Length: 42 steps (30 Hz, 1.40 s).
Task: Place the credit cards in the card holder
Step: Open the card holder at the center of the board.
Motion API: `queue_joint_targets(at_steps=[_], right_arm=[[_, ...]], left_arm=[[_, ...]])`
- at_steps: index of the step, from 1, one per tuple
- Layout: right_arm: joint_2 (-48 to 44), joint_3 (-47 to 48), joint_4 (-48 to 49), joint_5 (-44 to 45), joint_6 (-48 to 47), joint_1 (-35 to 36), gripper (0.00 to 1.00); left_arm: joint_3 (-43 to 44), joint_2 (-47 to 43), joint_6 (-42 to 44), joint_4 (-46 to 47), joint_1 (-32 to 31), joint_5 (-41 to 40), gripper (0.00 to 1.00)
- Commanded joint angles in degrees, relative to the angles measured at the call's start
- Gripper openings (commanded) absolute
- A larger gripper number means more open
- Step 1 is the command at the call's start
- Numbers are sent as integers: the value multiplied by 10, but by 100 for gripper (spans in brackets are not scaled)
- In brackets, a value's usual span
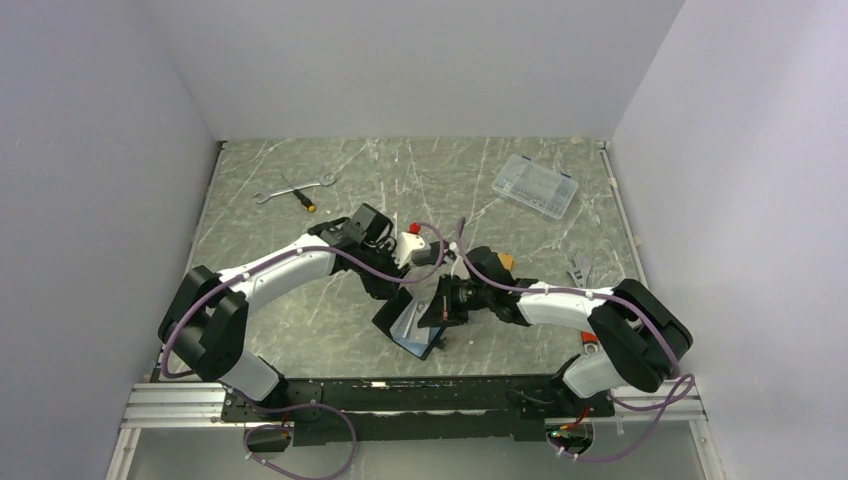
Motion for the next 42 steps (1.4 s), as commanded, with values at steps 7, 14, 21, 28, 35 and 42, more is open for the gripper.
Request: queue_joint_targets(at_steps=[7,14,21,28,35,42], right_arm=[[66,69,58,9,-15,26,0],[81,67,73,8,-9,27,0],[68,58,74,12,-10,26,0],[56,36,58,16,-16,26,0],[-19,-16,20,28,-22,12,0],[-24,-35,34,29,-17,6,0]], left_arm=[[7,6,23,-33,54,209,37],[-9,31,32,-37,55,203,40],[-20,54,11,-11,53,151,32],[-8,69,4,-24,55,147,31],[4,94,0,-50,84,205,46],[7,93,-15,-56,88,304,69]])
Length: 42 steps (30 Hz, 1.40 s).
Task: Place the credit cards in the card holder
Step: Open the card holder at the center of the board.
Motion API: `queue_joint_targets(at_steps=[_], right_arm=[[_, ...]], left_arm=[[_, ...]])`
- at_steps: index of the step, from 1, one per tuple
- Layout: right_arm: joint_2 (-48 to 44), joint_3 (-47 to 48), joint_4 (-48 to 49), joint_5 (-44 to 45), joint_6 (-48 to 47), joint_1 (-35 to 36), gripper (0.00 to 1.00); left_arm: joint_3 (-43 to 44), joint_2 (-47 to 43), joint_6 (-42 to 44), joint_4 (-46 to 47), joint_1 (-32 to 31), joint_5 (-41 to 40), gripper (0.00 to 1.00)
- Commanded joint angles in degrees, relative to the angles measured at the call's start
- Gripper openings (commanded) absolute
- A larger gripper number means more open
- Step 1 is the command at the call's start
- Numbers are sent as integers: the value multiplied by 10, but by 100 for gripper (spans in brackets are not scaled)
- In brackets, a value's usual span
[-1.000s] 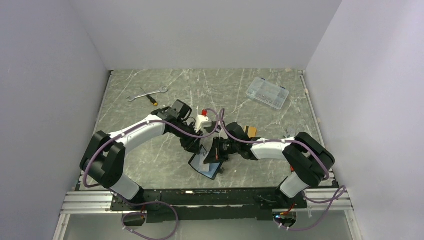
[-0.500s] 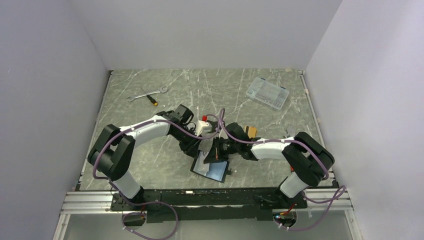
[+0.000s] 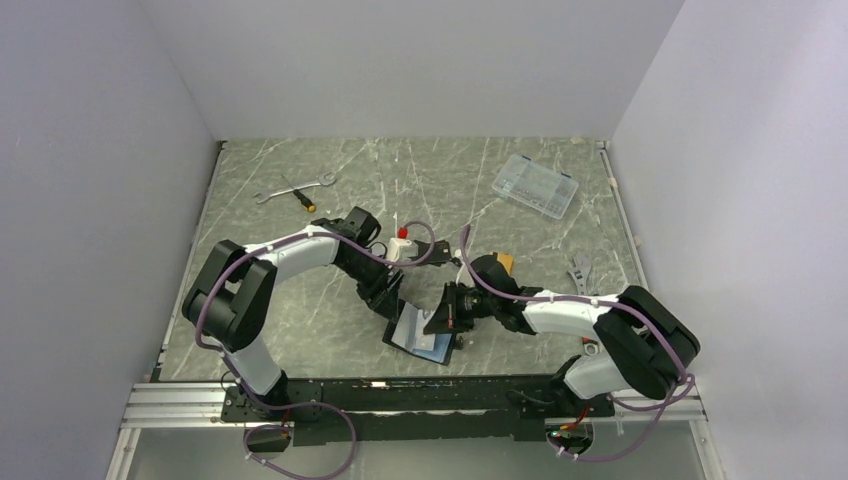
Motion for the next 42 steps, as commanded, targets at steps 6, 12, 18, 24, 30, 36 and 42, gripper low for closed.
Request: queue_joint_targets(at_steps=[6,12,18,24,30,36,42], right_arm=[[26,4,40,-3,-1,-1,0],[48,4,62,-8,8,-2,0],[55,2,84,-8,18,-1,0],[70,5,94,-14,19,-1,0],[96,27,104,-23,18,2,0],[92,31,95,-20,16,3,0],[54,20,70,-15,11,2,0]], left_arm=[[-9,-8,11,-1,0,142,99],[-17,31,5,18,-3,126,100],[-13,43,-14,38,-23,124,99],[-9,54,-25,46,-30,116,80],[-3,47,-25,43,-33,112,73],[-15,45,-36,59,-35,59,39],[8,61,-40,42,-35,33,12]])
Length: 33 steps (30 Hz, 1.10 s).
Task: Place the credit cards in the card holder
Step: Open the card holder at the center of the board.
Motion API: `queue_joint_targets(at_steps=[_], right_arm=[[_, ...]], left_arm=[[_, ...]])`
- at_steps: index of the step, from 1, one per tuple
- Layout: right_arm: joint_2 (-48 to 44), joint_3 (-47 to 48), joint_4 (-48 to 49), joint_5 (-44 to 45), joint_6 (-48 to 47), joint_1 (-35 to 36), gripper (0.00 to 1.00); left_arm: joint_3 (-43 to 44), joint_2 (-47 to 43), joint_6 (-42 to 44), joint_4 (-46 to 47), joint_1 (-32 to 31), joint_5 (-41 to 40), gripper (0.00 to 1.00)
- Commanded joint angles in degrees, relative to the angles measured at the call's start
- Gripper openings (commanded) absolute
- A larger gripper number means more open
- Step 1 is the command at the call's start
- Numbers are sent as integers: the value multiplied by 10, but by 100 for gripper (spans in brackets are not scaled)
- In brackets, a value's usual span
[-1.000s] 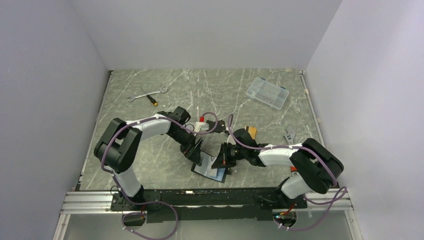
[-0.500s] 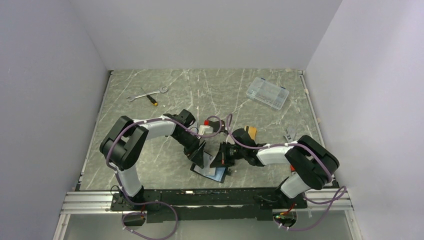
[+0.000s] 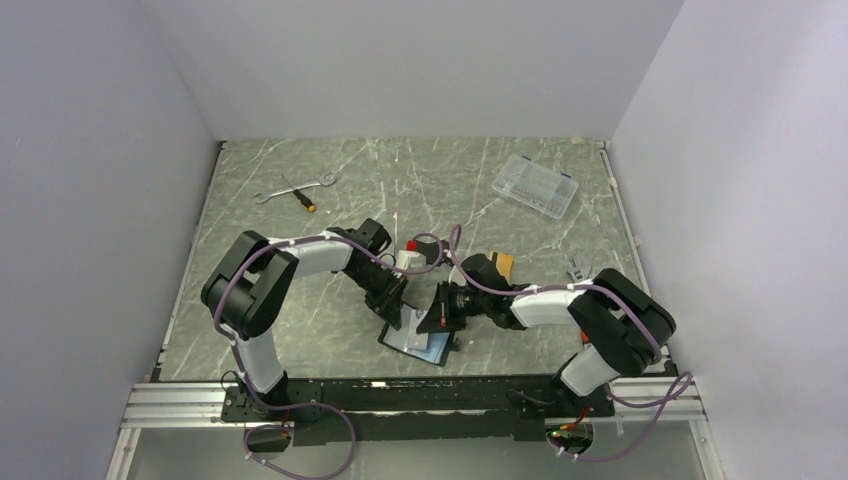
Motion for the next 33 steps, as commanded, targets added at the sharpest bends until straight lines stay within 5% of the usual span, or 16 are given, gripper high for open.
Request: queue_joint_targets(at_steps=[1,5,19,33], right_arm=[[-45,1,-4,2,-9,0,0],[-95,-27,-35,-1,-15,-7,0],[-267,-161,-109,-6,16,-15,0],[-199,-148,-47,-12,12,-18,0]], left_arm=[[23,5,2,-7,-3,-8,9],[25,-4,6,-16,0,-7,1],[36,-5,6,-34,20,-10,0],[38,0,11,-35,20,-13,0]])
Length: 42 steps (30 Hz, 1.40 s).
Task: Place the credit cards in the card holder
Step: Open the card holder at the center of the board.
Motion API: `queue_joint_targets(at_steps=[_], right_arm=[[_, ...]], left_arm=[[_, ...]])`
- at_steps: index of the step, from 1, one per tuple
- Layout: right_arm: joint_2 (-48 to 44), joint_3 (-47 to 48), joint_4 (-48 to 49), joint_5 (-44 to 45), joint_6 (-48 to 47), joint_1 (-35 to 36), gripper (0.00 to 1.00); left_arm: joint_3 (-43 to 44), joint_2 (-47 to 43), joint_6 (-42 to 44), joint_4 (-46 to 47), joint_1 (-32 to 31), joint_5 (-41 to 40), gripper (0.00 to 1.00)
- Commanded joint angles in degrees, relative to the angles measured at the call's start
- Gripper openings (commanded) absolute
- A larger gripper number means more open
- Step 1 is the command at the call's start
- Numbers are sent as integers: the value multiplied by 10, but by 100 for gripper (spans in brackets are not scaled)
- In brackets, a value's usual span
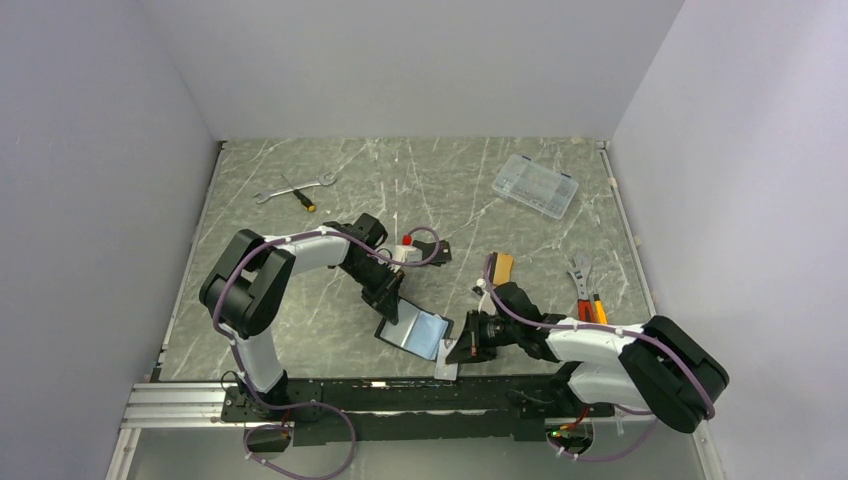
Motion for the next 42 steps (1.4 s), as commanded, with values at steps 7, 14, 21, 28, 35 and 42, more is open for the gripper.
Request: queue_joint_targets(at_steps=[7,14,21,28,35,42], right_arm=[[-22,22,6,-4,-5,-2,0],[-51,19,-19,-1,-9,-1,0],[27,27,49,-11,-2,-2,0],[61,34,79,-15,-2,-2,0],[50,39,72,-17,-4,-2,0],[-2,37,17,-9,-8,-1,0]], left_arm=[[19,0,12,-3,1,-6,0],[21,-3,7,-2,2,-7,0],[21,-2,9,-5,3,-10,0],[21,-2,10,-6,3,-10,0],[22,1,10,-6,3,-10,0],[23,-1,10,-7,4,-13,0]])
